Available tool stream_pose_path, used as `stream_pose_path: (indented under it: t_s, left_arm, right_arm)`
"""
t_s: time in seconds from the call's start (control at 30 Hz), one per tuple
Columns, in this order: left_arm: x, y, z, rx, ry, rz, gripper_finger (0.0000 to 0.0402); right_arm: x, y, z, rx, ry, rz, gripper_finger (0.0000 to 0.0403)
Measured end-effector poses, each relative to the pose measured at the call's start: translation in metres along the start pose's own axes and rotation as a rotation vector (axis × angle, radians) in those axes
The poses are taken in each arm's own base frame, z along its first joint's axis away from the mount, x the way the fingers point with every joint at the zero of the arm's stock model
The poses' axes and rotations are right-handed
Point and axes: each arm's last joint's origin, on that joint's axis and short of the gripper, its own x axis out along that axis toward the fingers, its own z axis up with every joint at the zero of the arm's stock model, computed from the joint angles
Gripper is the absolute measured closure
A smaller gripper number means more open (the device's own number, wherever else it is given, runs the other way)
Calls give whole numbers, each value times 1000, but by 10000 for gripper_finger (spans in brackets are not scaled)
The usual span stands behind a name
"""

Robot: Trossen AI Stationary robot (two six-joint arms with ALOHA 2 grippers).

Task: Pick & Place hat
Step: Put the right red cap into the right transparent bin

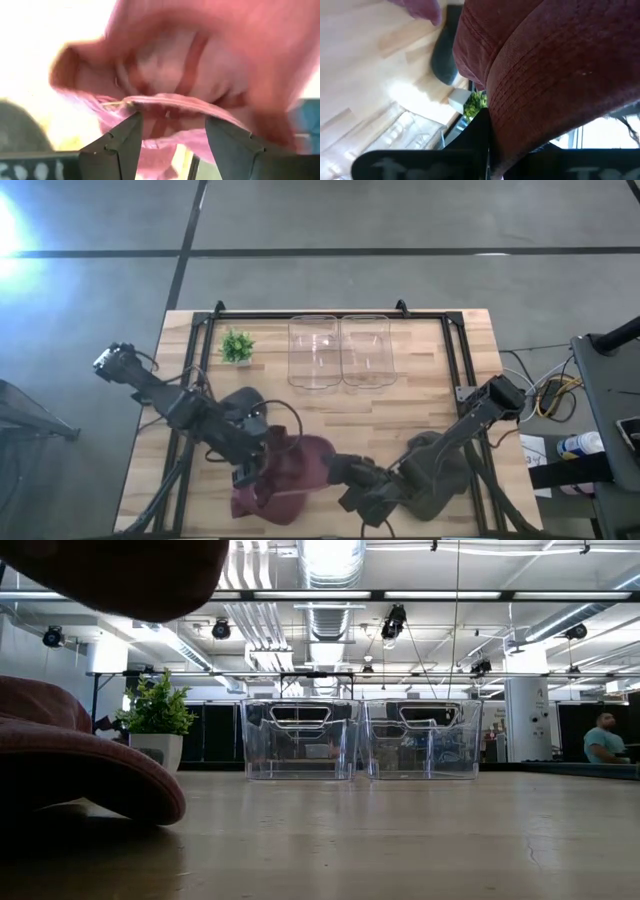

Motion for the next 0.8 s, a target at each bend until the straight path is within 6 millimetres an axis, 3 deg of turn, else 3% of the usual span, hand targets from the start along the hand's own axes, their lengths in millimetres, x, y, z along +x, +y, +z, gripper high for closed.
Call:
stream_pose_path:
  t_s: [0.13,0.33,0.8]
  left_arm:
    - [-19,-2,7,61,-58,29,191]
    - [-27,11,-10,55,96,190,191]
    - [8,-1,-74,-98,239,219,191]
  right_arm:
    - [0,3,0,-8,-2,6,385]
    - [1,3,0,-2,30,-11,385]
    - [0,1,-1,14,88,-49,385]
